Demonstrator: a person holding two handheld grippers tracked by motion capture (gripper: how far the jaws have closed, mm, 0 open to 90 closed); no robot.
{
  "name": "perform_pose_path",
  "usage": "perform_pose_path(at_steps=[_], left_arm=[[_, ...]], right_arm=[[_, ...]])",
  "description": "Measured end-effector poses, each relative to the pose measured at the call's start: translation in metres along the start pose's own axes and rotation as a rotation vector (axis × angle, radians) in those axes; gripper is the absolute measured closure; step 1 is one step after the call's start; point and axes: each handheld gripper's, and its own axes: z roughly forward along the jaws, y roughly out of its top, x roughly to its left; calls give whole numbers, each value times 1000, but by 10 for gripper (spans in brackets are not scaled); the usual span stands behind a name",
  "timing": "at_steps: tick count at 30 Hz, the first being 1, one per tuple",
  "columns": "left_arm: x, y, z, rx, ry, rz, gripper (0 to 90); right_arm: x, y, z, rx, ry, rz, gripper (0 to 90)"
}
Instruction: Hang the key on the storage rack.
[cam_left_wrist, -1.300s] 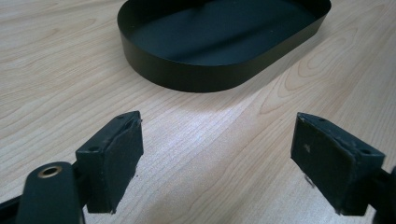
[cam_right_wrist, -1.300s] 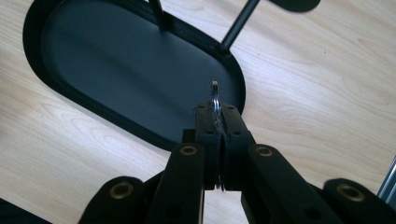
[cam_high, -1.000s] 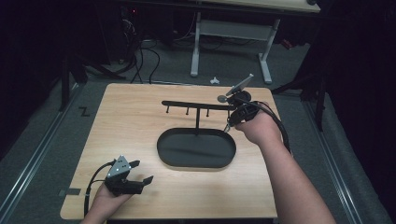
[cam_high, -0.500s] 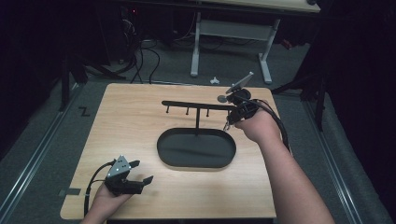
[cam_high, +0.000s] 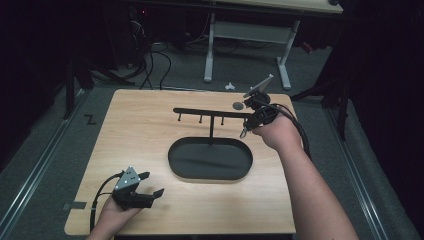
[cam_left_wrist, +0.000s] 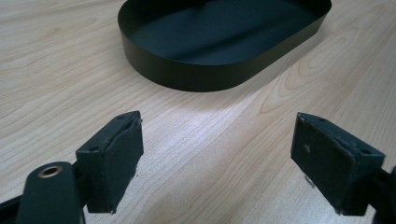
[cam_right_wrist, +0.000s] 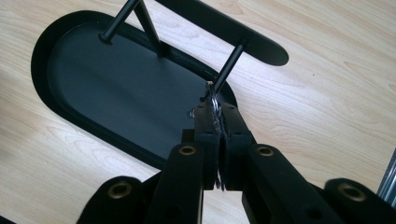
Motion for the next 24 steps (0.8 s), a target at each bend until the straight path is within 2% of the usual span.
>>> perform_pose_path(at_steps=[6, 24], left_arm=[[0, 0, 0, 2, -1, 2, 174], [0, 0, 0, 8, -4, 4, 174]], right_arm=[[-5, 2, 0, -16, 3, 10, 868], [-10, 4, 8, -20, -16, 32, 833]])
